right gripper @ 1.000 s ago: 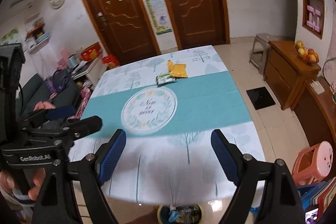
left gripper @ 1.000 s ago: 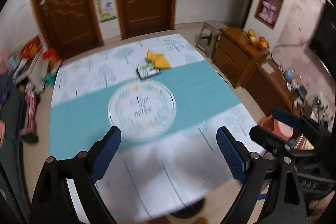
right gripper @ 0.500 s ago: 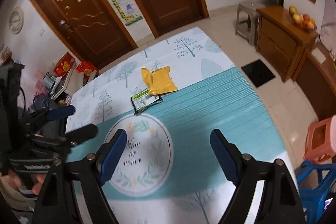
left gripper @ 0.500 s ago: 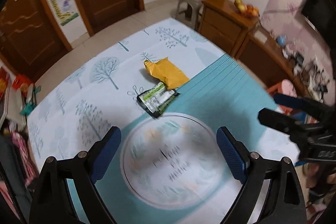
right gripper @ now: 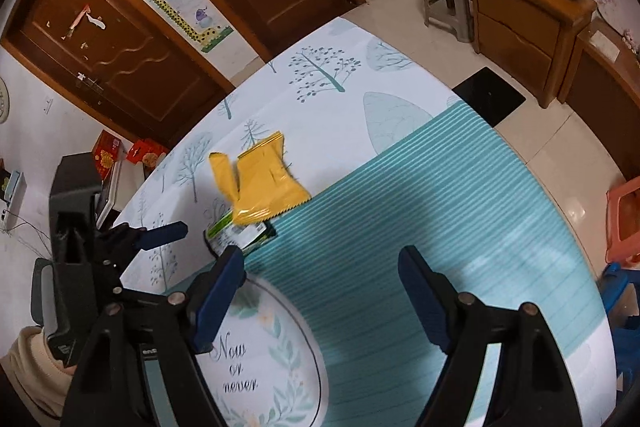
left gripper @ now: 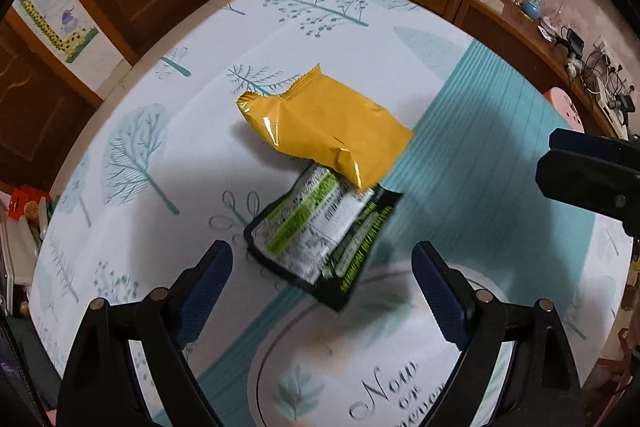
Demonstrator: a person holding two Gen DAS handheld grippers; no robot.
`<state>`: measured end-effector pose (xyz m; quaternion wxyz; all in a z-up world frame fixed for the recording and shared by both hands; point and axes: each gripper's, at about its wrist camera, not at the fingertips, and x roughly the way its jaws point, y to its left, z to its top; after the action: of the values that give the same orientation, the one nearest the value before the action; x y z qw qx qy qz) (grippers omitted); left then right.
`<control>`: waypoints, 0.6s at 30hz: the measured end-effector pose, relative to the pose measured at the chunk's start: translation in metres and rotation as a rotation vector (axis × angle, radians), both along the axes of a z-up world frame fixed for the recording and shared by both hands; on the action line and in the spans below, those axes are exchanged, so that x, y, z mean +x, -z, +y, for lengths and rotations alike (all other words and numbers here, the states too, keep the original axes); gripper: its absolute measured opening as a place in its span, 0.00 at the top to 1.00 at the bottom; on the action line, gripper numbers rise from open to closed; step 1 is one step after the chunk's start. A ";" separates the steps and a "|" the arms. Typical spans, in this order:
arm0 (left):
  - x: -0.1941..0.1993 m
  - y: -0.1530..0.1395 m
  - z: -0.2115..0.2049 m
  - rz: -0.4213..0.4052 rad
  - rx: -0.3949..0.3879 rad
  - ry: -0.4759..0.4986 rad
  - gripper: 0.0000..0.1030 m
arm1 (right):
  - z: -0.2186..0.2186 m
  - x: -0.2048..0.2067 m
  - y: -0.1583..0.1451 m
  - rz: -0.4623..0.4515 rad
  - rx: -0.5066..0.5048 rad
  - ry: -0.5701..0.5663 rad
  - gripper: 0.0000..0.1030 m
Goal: Collect trash
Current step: 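Grasp the green-black wrapper with the left gripper while the right gripper grasps the yellow snack bag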
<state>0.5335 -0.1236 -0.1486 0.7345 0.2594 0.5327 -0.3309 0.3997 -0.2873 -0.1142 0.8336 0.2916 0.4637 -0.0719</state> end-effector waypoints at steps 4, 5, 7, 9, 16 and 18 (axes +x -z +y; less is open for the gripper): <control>0.010 0.013 -0.006 0.051 -0.003 0.014 0.36 | 0.001 0.010 0.005 0.000 0.009 -0.015 0.22; 0.011 0.014 -0.006 0.055 -0.010 0.017 0.38 | 0.002 0.014 0.006 0.001 0.010 -0.019 0.22; 0.012 0.014 -0.005 0.050 -0.029 0.023 0.43 | 0.003 0.021 0.008 0.001 0.010 -0.026 0.22; 0.013 0.013 -0.002 0.035 -0.041 0.021 0.58 | 0.007 0.028 0.010 -0.003 0.010 -0.041 0.22; 0.011 0.010 0.015 0.058 -0.091 -0.010 0.82 | 0.020 0.060 0.014 -0.006 0.009 -0.075 0.22; 0.010 0.009 0.024 0.070 -0.102 -0.025 0.82 | 0.024 0.070 0.016 -0.004 0.008 -0.088 0.22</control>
<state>0.5432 -0.0998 -0.1577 0.7316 0.2033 0.5438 -0.3574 0.4700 -0.2634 -0.1305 0.8356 0.2743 0.4748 -0.0330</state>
